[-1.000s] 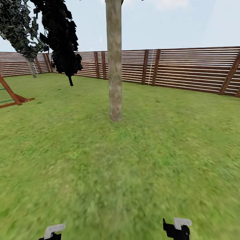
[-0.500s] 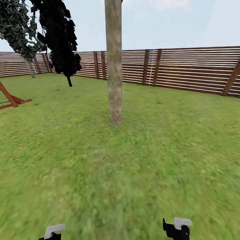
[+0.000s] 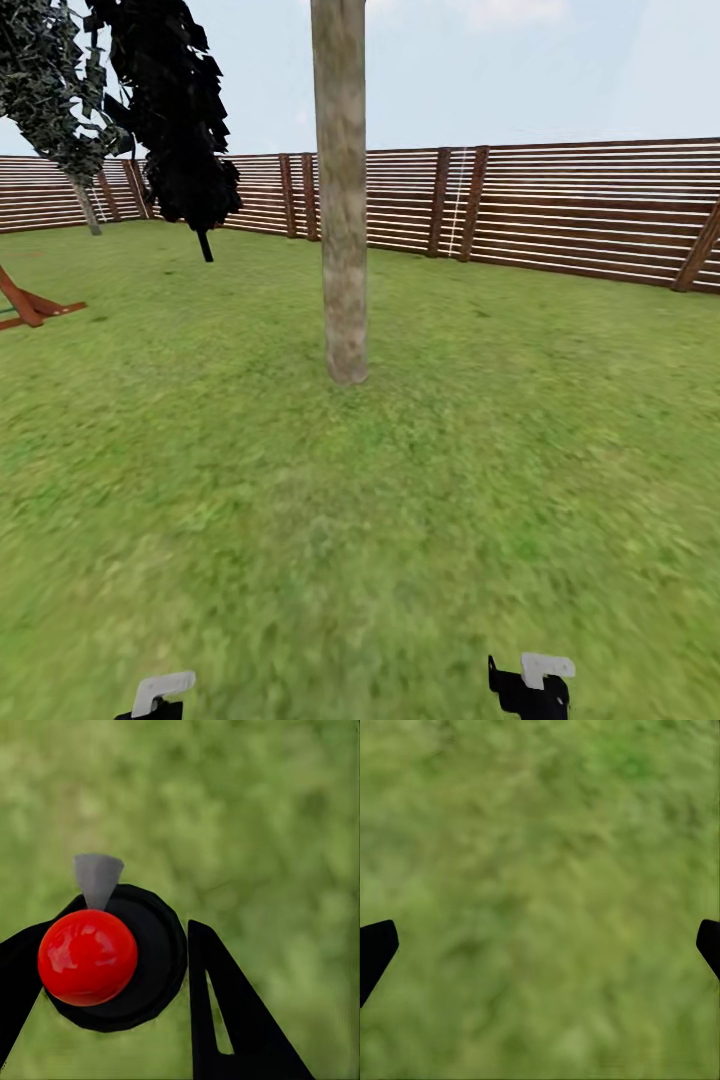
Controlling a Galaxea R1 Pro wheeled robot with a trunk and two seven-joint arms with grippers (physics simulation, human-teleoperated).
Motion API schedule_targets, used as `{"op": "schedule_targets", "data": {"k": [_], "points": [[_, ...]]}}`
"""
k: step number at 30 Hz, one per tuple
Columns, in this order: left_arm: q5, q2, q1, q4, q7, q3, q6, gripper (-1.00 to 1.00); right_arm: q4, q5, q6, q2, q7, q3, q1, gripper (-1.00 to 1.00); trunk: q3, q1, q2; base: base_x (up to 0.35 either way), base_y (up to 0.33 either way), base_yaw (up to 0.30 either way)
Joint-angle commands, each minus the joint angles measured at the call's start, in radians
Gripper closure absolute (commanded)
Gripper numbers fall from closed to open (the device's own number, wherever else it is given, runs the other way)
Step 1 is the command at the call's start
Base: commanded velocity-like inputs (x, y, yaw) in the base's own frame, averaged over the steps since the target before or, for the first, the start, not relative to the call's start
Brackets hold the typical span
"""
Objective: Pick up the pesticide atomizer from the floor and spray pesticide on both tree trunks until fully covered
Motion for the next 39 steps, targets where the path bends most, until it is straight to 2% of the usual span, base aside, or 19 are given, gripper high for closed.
{"op": "schedule_targets", "data": {"k": [1, 39], "points": [[-0.008, 0.0, 0.0, 0.001, -0.004, 0.009, -0.003, 1.0, 0.001, 0.011, -0.003, 0.0, -0.004, -0.006, -0.001, -1.0, -0.001, 0.0, 0.0, 0.338, 0.0, 0.0], [-0.008, 0.0, 0.0, -0.001, -0.004, 0.009, -0.003, 1.0, 0.001, 0.011, -0.003, 0.0, -0.004, -0.006, -0.001, -1.0, -0.001, 0.0, 0.0, 0.338, 0.0, 0.0]]}}
